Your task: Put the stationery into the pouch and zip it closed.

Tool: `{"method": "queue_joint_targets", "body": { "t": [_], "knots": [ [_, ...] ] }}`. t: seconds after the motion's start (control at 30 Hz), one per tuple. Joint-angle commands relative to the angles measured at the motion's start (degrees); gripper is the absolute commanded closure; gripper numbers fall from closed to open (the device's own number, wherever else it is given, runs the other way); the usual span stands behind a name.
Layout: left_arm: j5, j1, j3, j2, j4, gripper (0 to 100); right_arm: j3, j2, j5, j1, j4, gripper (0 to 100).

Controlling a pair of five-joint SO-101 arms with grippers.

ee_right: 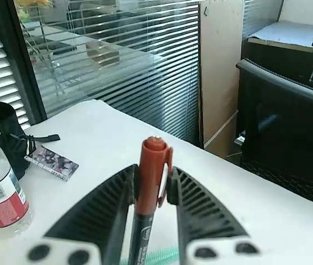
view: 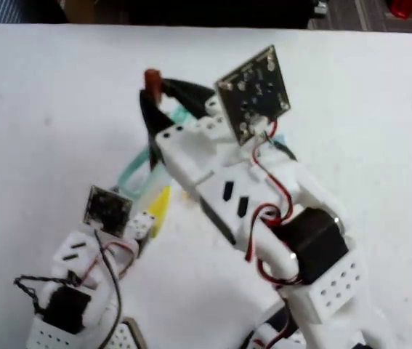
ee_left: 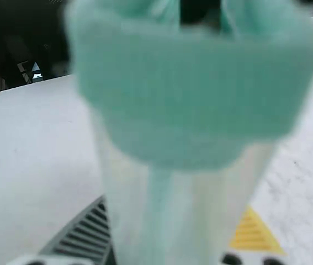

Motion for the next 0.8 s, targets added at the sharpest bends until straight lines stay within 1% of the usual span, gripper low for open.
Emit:
{"method": "queue_joint_targets", "body": {
  "t": [0.0,0.07,0.17,0.2,0.3,0.47,0.5,0.57,0.67,0.77],
  "knots": [
    [-0.44,0.84,-0.35,0.04,-1.14,80,-0.70,-1.36,1.05,-1.10,1.71,96.5],
    [-0.44,0.84,-0.35,0.04,-1.14,80,-0.70,-1.36,1.05,-3.56,4.18,87.9],
    [-0.44,0.84,-0.35,0.04,-1.14,80,-0.62,-1.36,1.05,-5.58,7.52,70.2],
    [-0.44,0.84,-0.35,0.04,-1.14,80,-0.70,-1.36,1.05,-5.67,7.78,67.3],
    [-0.44,0.84,-0.26,0.04,-1.14,80,-0.79,-1.36,1.32,-5.49,7.60,68.7],
    [-0.44,0.84,-0.26,0.04,-1.14,80,-0.79,-1.36,8.00,-5.41,7.87,71.1],
    [-0.44,0.84,-0.26,0.04,-1.14,80,-0.79,-1.36,8.70,-4.44,7.87,71.1],
    [-0.18,0.84,-0.26,0.04,-1.14,80,-0.79,-1.36,9.14,-0.22,7.78,71.1],
    [0.62,-1.10,-0.44,0.04,-1.05,80,-0.44,-0.75,9.14,9.36,7.52,71.1],
    [6.42,-3.12,-0.44,0.04,-0.79,80,2.55,0.66,9.49,18.59,6.55,71.1]
  ]
}}
